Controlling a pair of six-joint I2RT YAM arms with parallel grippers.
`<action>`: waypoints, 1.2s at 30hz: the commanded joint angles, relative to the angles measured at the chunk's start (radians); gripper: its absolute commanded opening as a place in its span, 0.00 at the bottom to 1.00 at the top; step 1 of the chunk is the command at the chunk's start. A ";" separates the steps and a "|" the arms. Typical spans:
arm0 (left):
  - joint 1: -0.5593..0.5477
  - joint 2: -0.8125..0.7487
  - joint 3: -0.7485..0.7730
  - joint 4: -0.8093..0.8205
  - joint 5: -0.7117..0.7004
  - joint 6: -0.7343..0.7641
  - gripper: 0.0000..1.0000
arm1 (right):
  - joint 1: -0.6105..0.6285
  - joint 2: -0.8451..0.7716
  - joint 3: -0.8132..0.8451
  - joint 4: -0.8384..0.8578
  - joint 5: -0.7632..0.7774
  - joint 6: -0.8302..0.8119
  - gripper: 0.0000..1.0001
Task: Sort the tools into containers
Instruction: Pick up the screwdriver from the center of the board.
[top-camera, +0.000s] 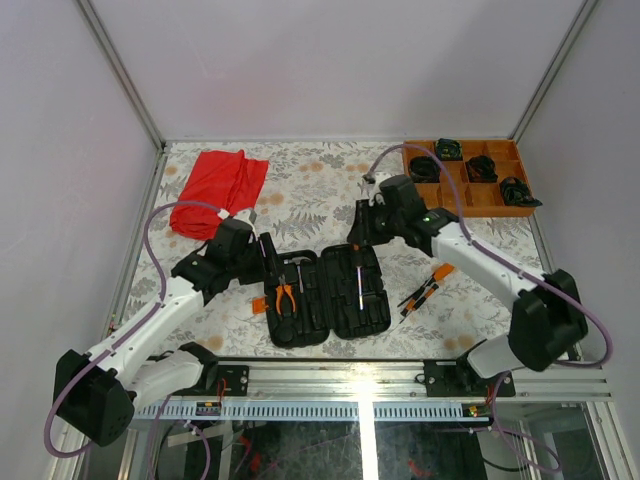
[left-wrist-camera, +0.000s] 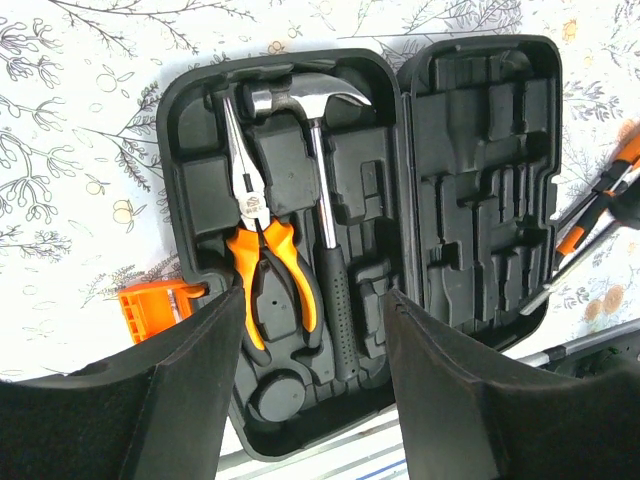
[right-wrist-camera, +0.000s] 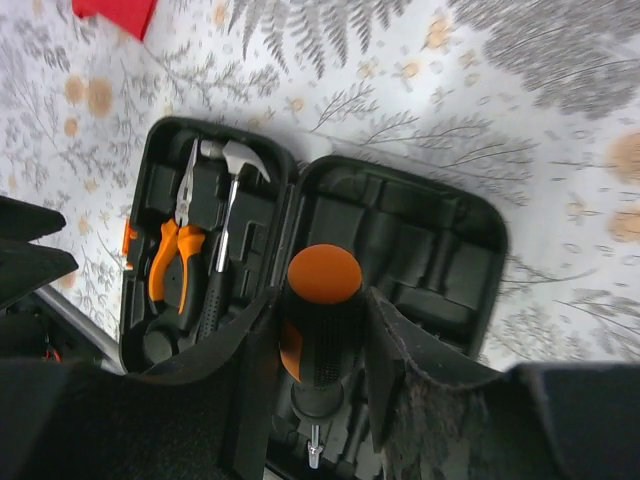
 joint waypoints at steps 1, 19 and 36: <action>0.008 0.000 -0.010 0.048 0.017 -0.001 0.56 | 0.064 0.086 0.075 0.013 -0.048 0.024 0.00; 0.008 -0.015 -0.015 0.044 0.025 0.001 0.57 | 0.125 0.216 0.133 0.020 0.002 0.075 0.00; -0.321 0.037 0.034 0.349 0.036 0.074 0.62 | 0.125 -0.061 0.095 0.034 -0.008 0.216 0.00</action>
